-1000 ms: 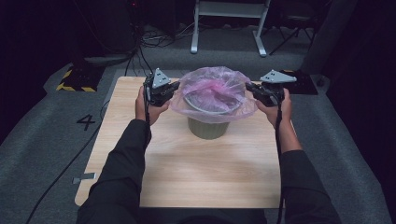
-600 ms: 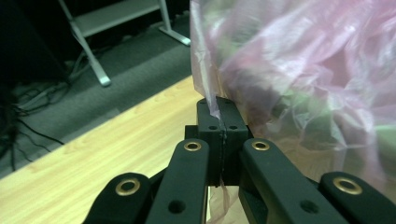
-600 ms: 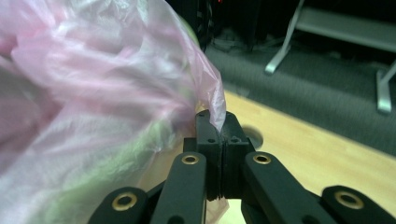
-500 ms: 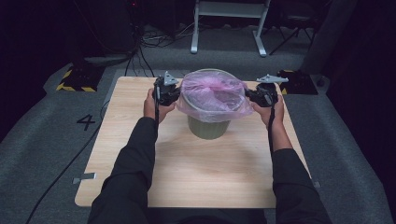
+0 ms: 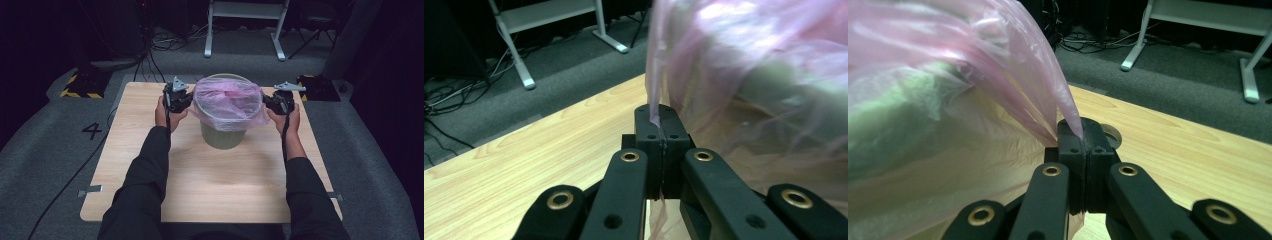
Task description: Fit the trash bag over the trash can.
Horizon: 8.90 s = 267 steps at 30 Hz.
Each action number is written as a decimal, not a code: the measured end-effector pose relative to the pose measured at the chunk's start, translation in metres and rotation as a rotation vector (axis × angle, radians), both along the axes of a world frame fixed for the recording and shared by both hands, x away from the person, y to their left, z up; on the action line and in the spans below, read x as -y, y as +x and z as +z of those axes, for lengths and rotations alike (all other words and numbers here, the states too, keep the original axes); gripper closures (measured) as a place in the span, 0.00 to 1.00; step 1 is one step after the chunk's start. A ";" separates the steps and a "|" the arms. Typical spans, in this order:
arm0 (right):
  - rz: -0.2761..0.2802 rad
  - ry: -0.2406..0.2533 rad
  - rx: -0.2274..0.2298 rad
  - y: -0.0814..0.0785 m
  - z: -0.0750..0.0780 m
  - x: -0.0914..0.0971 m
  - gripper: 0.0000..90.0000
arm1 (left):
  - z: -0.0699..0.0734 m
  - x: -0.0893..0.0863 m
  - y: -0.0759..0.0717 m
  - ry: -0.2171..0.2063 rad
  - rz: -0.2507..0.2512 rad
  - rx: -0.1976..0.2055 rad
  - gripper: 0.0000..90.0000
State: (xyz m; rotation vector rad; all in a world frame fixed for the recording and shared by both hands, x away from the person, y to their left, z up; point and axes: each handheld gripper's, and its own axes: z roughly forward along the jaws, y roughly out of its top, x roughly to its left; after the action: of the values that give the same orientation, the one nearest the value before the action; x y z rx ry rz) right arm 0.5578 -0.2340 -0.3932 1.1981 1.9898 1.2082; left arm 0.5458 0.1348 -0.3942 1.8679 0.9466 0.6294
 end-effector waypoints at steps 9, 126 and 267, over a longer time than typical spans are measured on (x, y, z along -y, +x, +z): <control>0.097 0.065 -0.106 0.010 -0.019 -0.006 0.99 | -0.003 0.011 0.004 0.001 0.003 -0.005 0.98; 0.553 -0.202 0.126 -0.160 0.002 0.005 0.86 | -0.003 0.008 -0.152 0.149 -0.351 0.125 0.76; 0.390 -0.097 0.144 -0.138 0.089 -0.005 0.22 | -0.110 -0.067 -0.178 0.181 -0.213 -0.268 0.14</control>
State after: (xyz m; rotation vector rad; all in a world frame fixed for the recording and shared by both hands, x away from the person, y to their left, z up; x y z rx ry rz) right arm 0.4193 -0.2292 -0.3042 0.6722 2.2059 1.3194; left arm 0.3683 0.2021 -0.5041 2.2201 0.8653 0.3503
